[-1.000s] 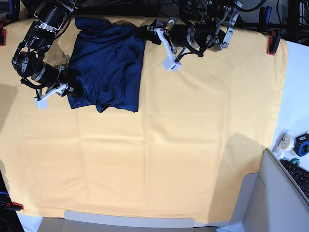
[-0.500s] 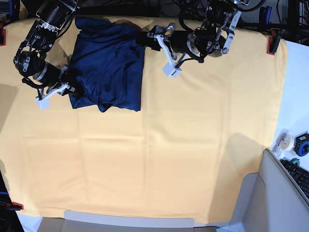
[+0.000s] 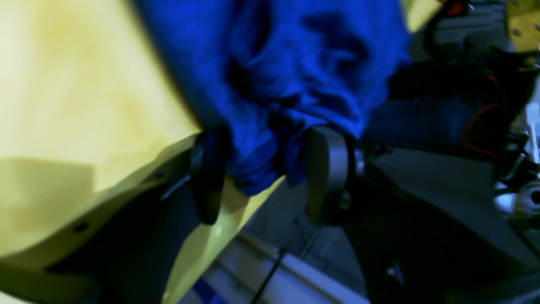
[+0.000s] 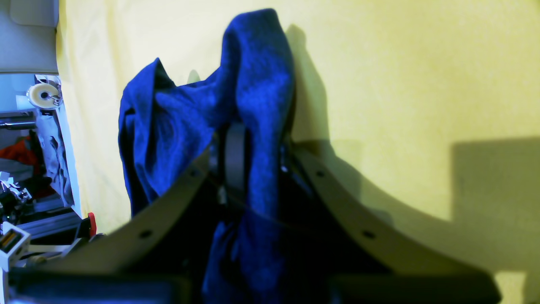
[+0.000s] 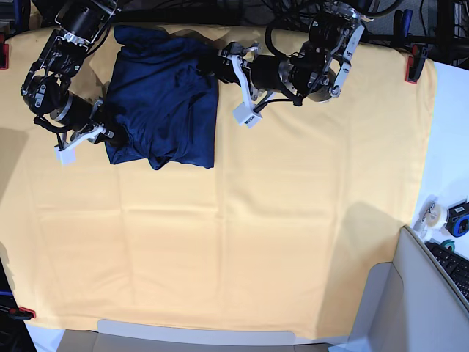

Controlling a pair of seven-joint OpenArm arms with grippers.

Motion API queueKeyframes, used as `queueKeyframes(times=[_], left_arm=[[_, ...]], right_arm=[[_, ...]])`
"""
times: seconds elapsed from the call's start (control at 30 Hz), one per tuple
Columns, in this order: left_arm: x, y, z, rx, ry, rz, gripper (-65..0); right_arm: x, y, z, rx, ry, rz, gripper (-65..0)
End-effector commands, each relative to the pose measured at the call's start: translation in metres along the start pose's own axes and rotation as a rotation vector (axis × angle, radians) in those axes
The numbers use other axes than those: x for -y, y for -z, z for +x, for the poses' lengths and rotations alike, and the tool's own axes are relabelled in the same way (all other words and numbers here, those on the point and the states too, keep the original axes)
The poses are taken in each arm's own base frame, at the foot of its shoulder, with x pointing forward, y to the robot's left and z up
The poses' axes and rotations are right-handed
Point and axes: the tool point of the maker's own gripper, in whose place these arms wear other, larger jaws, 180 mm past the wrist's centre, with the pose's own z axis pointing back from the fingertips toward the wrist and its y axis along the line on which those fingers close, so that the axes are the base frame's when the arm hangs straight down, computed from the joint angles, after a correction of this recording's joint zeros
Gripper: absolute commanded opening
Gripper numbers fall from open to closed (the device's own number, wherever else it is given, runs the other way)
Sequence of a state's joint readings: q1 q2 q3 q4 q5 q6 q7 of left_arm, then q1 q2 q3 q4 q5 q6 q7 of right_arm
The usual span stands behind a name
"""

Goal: Fold the T-shirt properly
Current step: 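Grasp the bundle's opposite edge with the left gripper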

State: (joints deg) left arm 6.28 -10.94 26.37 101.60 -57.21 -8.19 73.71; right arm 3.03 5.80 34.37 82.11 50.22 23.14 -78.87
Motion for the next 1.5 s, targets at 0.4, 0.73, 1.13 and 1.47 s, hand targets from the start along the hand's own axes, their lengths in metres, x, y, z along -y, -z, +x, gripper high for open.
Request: queueKeyframes(times=[0.4, 0.73, 1.13, 1.47], left_arm=[[0.016, -0.011, 0.013, 0.081, 0.093, -0.101, -29.7], [0.018, -0.014, 0.008, 0.059, 0.077, -0.135, -24.5], [-0.014, 0.005, -0.016, -0.027, -0.112, -0.093, -21.4], [-0.011, 0.02, -0.033, -0.098, -0.15, -0.096, -21.4]], right_arm=[[0.002, -0.004, -0.003, -0.018, -0.016, -0.015, -63.6], [0.004, -0.005, -0.003, -0.016, -0.013, -0.017, -63.6], [0.005, -0.004, -0.006, -0.023, -0.012, -0.019, -63.6], [0.005, -0.004, -0.007, -0.022, -0.011, -0.02, -63.6]])
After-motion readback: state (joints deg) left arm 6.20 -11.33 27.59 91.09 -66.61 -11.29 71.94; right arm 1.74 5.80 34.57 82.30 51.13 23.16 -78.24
